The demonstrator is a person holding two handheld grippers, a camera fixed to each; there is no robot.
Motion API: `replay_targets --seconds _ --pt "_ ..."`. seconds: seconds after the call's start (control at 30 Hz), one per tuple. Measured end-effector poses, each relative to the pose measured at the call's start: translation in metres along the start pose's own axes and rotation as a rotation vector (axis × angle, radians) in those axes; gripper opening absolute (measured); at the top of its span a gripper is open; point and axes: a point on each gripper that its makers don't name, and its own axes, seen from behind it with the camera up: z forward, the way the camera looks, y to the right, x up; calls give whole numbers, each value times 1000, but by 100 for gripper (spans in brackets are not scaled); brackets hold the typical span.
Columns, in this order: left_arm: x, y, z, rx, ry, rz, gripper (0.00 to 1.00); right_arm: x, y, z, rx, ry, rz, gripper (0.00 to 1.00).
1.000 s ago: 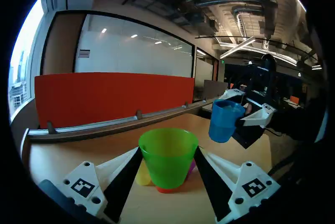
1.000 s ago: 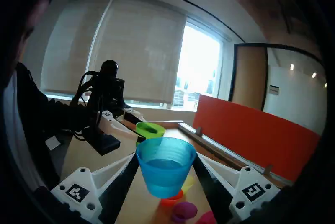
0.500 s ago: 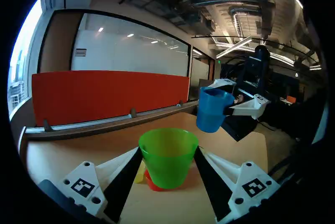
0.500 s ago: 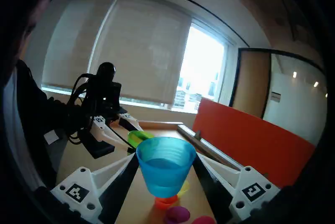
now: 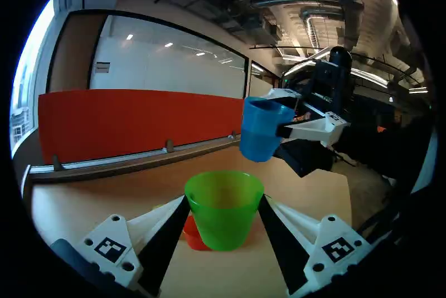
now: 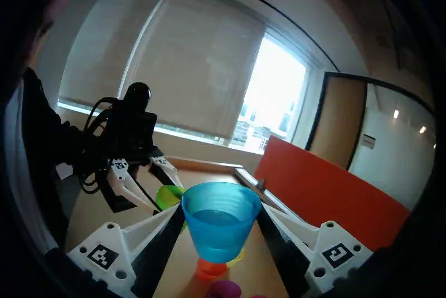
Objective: Pour water
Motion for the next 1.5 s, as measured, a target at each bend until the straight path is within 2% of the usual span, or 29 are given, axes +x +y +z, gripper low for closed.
replay_targets --seconds 0.87,1.2,1.5 --pt "1 13 -1 -18 15 -17 86 22 3 25 20 -7 -157 91" --pt "2 16 -1 -24 15 -18 86 26 1 32 32 -8 -195 91" --pt "4 21 1 -35 11 -10 86 29 7 36 18 -7 -253 91"
